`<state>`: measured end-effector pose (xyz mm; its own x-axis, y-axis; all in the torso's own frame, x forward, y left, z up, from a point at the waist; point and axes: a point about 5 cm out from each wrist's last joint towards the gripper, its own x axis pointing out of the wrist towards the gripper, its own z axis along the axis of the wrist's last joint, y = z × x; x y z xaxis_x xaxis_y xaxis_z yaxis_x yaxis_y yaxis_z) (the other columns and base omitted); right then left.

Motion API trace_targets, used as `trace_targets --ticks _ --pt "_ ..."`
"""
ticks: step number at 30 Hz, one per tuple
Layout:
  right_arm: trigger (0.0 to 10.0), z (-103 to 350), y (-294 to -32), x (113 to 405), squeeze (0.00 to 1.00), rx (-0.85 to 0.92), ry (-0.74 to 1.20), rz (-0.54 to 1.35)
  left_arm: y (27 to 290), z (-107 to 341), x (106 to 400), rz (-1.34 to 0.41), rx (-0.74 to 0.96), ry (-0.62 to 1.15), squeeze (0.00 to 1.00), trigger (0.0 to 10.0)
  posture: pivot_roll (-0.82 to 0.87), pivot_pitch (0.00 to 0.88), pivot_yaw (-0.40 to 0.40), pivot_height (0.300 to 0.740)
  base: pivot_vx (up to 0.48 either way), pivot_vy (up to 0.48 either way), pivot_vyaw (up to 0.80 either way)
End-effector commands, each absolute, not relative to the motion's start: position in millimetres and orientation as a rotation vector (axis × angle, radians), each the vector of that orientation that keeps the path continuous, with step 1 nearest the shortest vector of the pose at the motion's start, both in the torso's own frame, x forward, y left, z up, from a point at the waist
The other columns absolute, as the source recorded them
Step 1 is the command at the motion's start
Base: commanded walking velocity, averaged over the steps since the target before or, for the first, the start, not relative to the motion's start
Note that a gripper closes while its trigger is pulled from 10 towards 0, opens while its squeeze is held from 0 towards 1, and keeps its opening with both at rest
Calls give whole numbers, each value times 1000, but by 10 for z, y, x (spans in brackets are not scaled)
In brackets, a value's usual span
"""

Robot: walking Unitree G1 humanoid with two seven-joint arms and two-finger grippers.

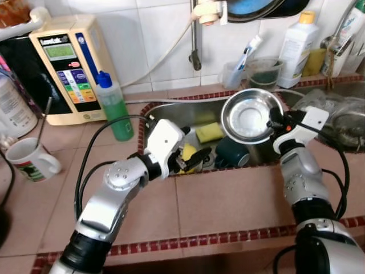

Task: Kitchen organization

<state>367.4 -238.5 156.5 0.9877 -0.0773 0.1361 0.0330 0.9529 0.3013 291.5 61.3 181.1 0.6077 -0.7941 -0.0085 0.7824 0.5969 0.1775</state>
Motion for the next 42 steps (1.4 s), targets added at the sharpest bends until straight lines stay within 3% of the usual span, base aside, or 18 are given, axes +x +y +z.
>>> trace_targets --ticks 1,12,21,37,42 --pt "10000 1579 -2262 3712 0 309 -149 -23 696 1814 2974 -851 207 -87 0 10000 -15 0 70 740 0 0 0" --pt "10000 1587 -2174 3742 0 315 -150 -9 698 1874 3140 -738 252 -180 0 10000 -39 0 52 740 0 0 0" --pt "10000 1538 -2174 3709 0 319 -151 -25 631 1900 3200 -813 217 -215 0 10000 -65 0 56 740 0 0 0" --pt "10000 1402 -2208 3650 0 296 -87 -21 378 1855 2917 -1009 226 -198 0 10000 -60 0 69 740 0 0 0" --pt "10000 1408 -2165 3647 0 294 -83 -8 395 1811 2836 -1016 215 -141 0 10000 -63 52 86 740 0 0 0"
